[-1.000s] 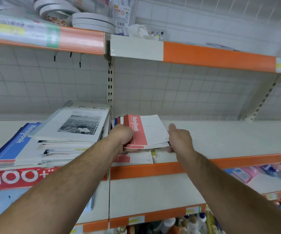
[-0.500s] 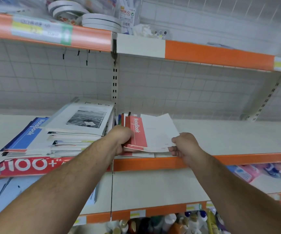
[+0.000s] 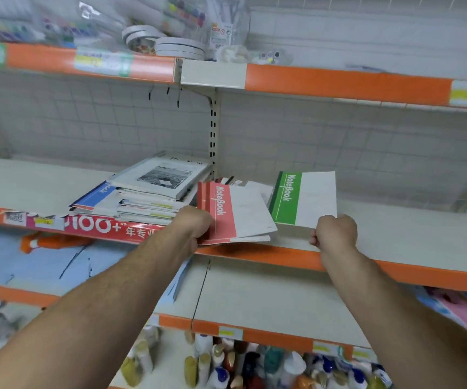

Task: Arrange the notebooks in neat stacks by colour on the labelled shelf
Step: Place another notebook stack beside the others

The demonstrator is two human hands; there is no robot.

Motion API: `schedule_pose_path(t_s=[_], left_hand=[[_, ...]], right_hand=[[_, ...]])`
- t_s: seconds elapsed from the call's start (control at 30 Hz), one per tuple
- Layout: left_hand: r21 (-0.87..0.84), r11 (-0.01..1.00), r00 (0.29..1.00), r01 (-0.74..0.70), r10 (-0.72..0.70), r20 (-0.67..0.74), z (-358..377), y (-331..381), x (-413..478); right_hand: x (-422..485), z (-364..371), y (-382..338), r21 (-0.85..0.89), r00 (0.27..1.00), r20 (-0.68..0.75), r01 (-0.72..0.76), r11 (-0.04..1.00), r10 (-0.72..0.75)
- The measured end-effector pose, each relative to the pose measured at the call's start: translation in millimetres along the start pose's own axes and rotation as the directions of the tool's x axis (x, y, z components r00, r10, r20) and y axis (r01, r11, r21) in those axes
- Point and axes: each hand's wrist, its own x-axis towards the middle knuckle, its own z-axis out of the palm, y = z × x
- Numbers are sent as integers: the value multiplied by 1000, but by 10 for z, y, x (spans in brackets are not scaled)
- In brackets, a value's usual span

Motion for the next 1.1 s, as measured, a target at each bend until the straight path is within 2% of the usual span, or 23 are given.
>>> schedule_pose_path(t_s=[0.13,0.33,0.47,0.7,1.1], left_hand=[[4,1000,996,-25,25,-86,-59,-77,-230],[-58,998,974,-7,-6,-226,-366,-345,-520],[-127,991,945,-33,-10,-326,-689,-475,-689],[-212,976,881,-55,-52,-469,-1346,-664,-961],[-367,929,816,-36,-185,-547,-2637,-1052,-1025]], right_hand=[[-13,-40,5,21,999,21,30,999,-30],[-343,262,143,60,965,261,-8,998,-8],[-633,561,256,12,883,469,-27,1000,18],[-1272,1082,362,4,724,690,-5,1000,1],[-2353,2120,428,-51,534,845,8,999,39]])
